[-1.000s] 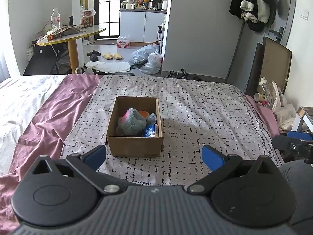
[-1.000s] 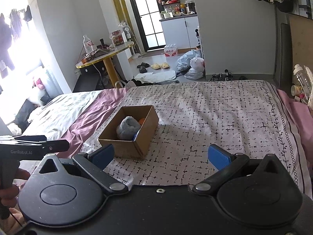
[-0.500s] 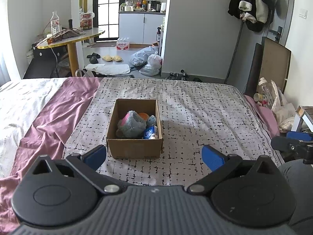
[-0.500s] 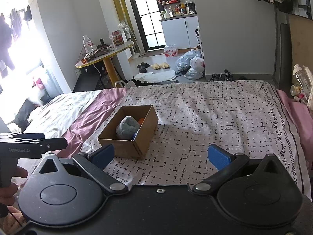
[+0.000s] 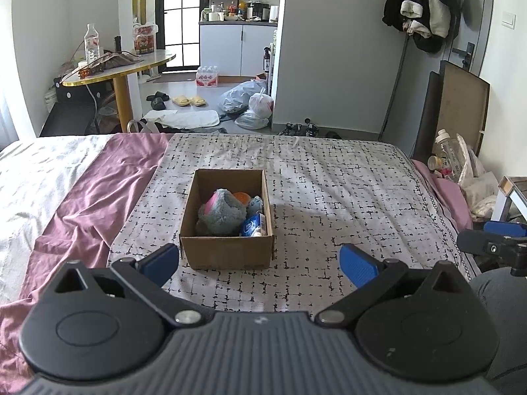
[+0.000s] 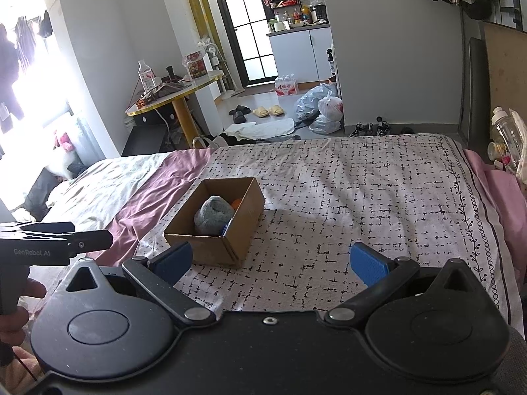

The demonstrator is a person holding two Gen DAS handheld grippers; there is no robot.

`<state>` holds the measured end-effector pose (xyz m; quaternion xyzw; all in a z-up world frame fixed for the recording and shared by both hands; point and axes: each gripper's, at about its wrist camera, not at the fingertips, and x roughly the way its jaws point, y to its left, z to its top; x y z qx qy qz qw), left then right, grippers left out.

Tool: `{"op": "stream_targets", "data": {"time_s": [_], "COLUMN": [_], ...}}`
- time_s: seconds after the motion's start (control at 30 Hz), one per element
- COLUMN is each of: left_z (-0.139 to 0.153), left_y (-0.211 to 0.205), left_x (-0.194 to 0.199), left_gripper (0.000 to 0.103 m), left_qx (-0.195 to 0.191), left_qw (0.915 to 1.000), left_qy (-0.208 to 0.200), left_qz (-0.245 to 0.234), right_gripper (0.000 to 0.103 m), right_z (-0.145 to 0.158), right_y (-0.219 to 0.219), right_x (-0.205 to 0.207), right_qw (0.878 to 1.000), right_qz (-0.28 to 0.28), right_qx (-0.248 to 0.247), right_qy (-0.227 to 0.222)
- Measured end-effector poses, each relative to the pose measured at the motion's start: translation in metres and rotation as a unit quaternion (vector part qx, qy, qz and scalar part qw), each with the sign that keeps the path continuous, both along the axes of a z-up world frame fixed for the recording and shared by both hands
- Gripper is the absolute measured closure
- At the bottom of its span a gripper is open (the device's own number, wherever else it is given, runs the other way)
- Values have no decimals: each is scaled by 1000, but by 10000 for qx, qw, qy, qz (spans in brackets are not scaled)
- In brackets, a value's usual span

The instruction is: Organize soft objects

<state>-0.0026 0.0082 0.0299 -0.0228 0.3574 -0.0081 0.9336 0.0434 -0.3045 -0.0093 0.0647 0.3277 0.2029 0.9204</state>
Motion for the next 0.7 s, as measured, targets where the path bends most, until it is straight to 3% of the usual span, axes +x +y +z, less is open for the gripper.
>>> {"op": "stream_targets", "data": {"time_s": [0.7], "left_z": [3], "left_y": [6], "left_x": [-8], "left_gripper": [0], "left_qx": [-156], "left_qw": [9998], "left_qy": [-134], "left_qz": [-3], "right_gripper": [0], "right_z": [3], "right_y": [8], "right_x": [-10], "right_qw": [9999], "right_qz": [-26], "right_qx": [-60], "right_qy": [-107]}}
